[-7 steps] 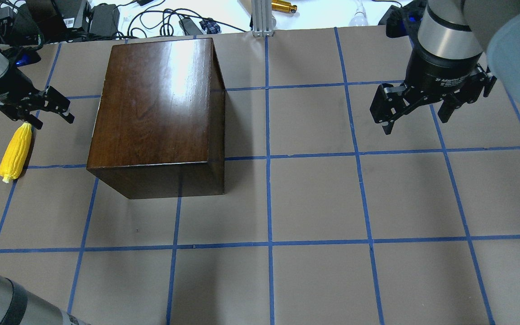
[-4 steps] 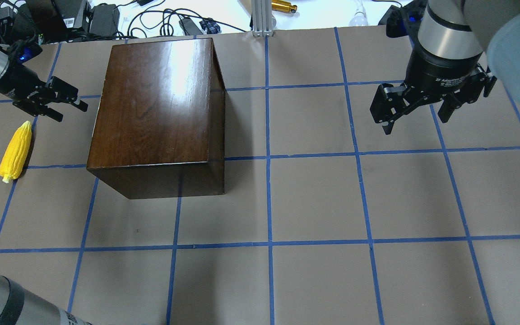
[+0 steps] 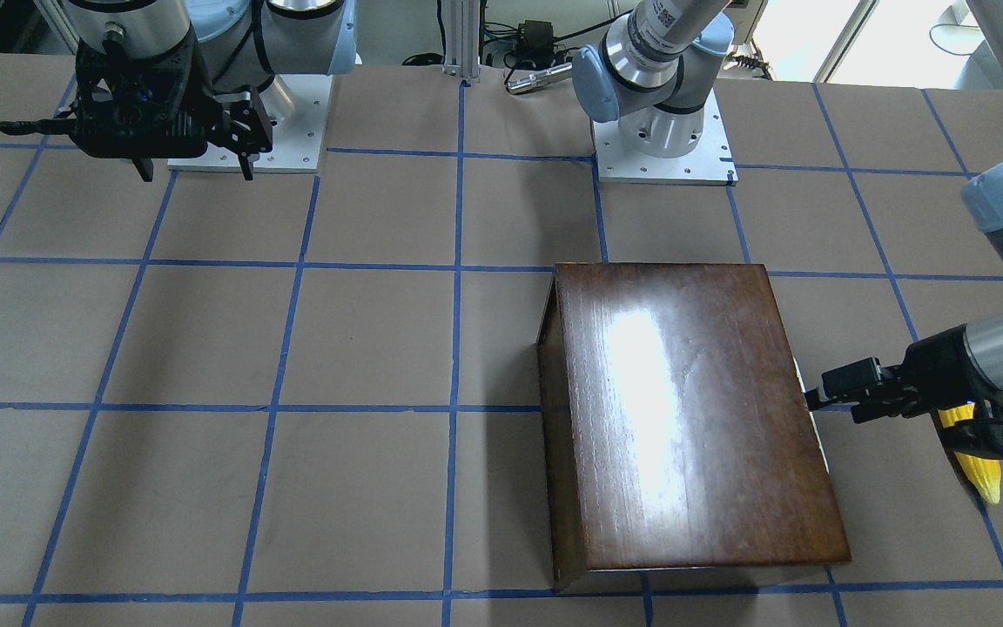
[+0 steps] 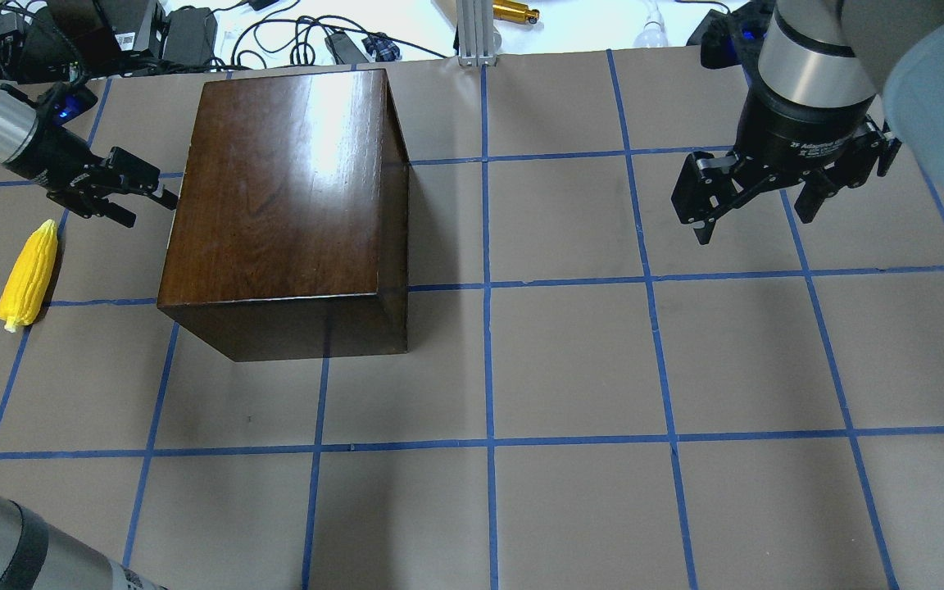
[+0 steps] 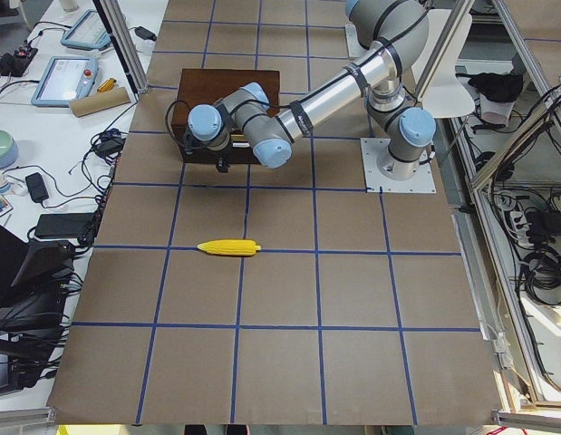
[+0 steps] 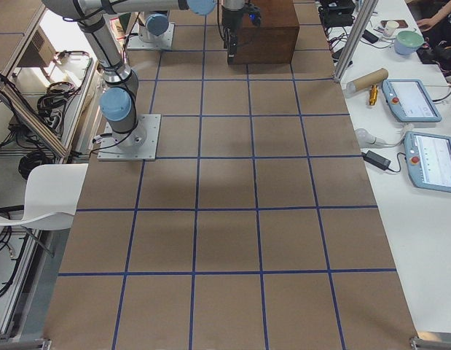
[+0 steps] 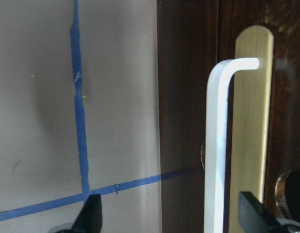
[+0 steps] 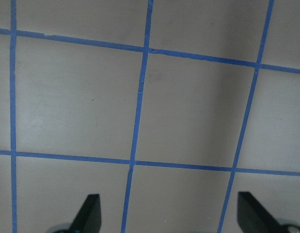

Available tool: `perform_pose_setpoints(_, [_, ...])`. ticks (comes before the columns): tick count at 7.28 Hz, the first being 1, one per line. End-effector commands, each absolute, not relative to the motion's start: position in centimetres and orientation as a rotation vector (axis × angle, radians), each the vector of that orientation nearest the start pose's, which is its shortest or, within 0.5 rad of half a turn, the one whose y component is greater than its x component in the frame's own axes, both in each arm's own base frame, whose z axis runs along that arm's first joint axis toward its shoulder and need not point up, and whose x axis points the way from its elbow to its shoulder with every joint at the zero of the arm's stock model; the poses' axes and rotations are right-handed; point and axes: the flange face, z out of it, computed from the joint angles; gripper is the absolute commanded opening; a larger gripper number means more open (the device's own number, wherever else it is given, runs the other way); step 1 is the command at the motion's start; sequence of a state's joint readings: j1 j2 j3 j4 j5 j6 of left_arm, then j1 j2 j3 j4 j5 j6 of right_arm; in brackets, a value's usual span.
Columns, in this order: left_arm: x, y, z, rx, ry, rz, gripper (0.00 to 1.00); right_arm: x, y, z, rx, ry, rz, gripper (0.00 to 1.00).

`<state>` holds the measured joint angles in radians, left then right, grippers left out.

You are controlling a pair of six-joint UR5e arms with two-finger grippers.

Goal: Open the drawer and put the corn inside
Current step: 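Hook the left gripper onto the white drawer handle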

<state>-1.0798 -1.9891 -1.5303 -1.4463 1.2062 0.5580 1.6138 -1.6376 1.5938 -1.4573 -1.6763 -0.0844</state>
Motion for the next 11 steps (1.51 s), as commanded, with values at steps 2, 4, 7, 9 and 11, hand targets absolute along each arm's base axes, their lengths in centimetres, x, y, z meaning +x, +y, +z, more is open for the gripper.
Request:
perform_pose_setpoints(2, [13.9, -62.2, 27.2, 0.028, 3.592, 0.113, 1.0, 14.2, -45.1, 49.8, -0.212, 3.237, 0.118, 1.0])
perform_pose_setpoints(4, [14.0, -62.3, 26.3, 0.023, 3.596, 0.137, 1.0, 14.2, -45.0, 49.8, -0.212, 3.237, 0.116, 1.0])
perform_pose_setpoints(7, [14.2, -62.4, 25.8, 0.023, 3.593, 0.151, 1.0, 14.2, -45.1, 49.8, -0.212, 3.237, 0.118, 1.0])
perform_pose_setpoints(9, [14.5, -62.6, 25.5, 0.009, 3.59, 0.162, 1.0, 14.2, -45.1, 49.8, -0.212, 3.237, 0.118, 1.0])
perform_pose_setpoints(11, [15.2, -62.4, 25.6, 0.014, 3.552, 0.185, 1.0, 14.2, -45.1, 49.8, -0.212, 3.237, 0.118, 1.0])
